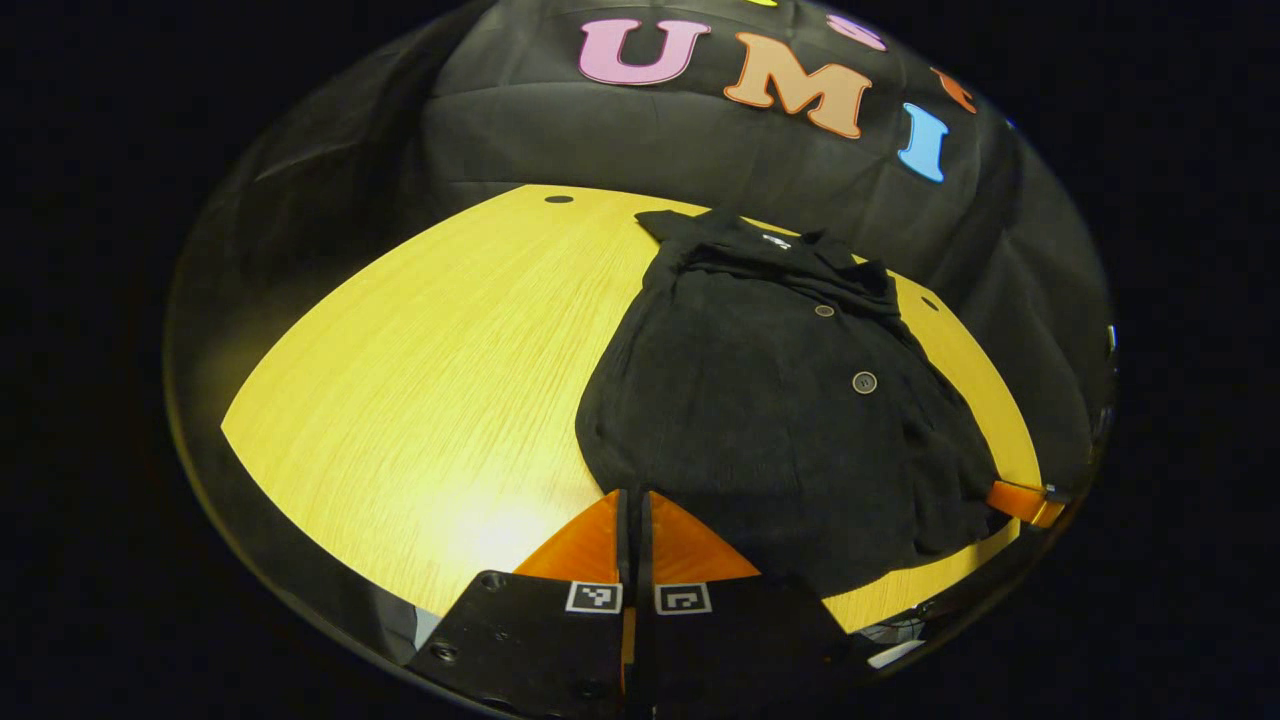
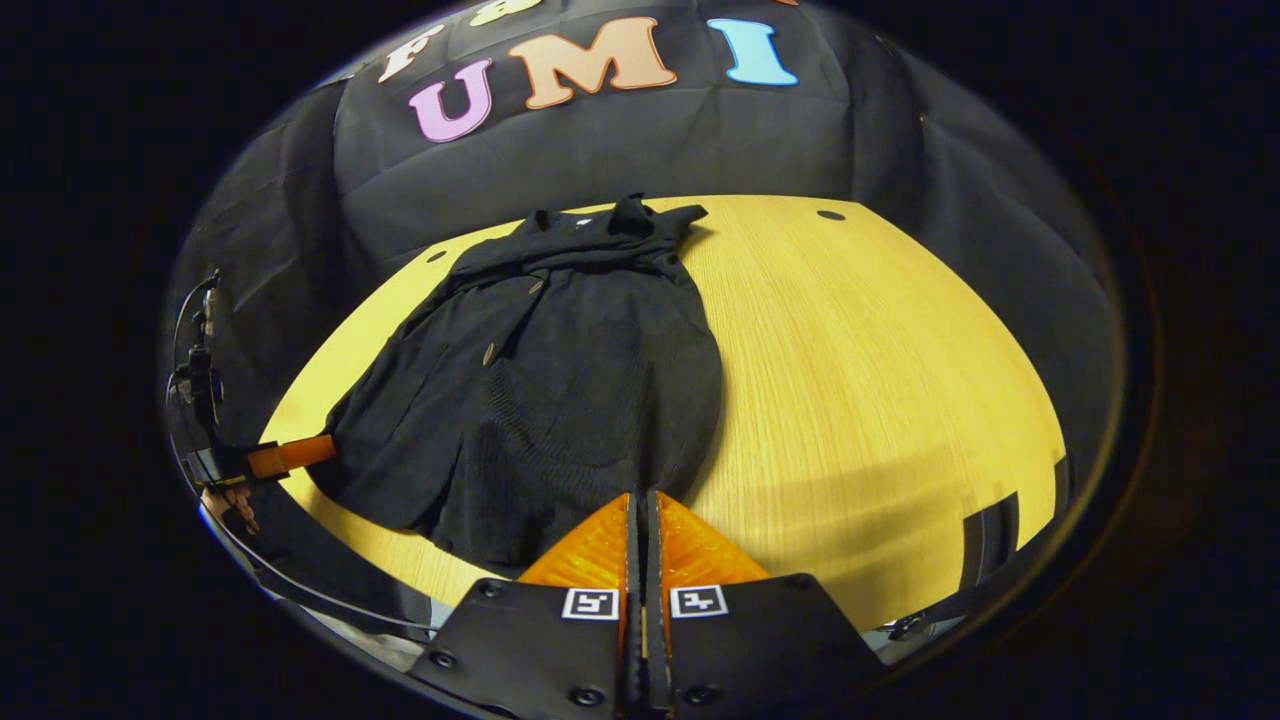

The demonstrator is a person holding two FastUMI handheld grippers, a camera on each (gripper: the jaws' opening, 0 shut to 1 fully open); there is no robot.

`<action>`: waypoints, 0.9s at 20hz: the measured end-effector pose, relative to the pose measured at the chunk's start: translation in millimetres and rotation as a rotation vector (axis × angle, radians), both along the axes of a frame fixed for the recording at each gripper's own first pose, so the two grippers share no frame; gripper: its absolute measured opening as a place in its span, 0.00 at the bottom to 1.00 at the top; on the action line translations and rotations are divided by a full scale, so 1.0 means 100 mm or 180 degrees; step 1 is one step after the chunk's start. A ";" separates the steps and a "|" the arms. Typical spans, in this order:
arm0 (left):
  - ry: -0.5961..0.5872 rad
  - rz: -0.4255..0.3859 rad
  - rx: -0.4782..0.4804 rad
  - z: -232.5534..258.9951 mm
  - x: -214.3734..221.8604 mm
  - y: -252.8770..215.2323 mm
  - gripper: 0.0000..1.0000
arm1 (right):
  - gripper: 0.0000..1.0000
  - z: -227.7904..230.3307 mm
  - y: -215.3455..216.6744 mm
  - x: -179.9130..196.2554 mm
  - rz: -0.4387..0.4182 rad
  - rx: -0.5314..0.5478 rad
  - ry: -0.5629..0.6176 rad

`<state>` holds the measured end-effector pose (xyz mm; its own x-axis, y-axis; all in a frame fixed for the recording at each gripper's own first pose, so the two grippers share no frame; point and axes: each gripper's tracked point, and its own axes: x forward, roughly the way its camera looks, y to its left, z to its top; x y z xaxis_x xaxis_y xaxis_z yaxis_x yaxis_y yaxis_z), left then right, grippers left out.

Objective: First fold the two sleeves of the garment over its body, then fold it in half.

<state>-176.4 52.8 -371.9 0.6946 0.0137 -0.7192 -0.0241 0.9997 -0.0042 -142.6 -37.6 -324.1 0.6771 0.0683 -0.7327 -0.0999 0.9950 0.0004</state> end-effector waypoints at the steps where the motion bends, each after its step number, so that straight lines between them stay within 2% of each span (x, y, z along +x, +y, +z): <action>1: 0.0002 -0.0028 0.0009 0.05 -0.04 0.00 0.00 | 0.05 0.06 0.00 -0.06 -0.0008 0.0011 -0.0018; 4: -0.0084 -0.0089 0.0091 0.29 -0.03 0.03 0.00 | 0.04 0.29 0.00 -0.17 -0.0067 0.0089 -0.0144; 8: -0.0245 -0.0088 0.0054 0.56 0.10 0.07 0.00 | 0.05 0.58 0.03 -0.02 -0.0075 0.0051 -0.0364; 13: -0.0509 -0.0095 -0.0002 0.85 0.62 0.03 0.00 | 0.05 0.86 0.08 0.43 0.0076 -0.0080 -0.0544; 18: -0.0805 -0.0275 -0.0016 1.18 1.46 -0.23 0.00 | 0.04 1.25 0.13 1.19 0.0232 -0.0168 -0.0777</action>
<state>-30.0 30.3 -253.8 0.8508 -0.0564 -0.5224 0.0637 0.9980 -0.0041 -23.3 -24.1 -199.6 0.8291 0.0894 -0.5519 -0.1621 0.9832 -0.0843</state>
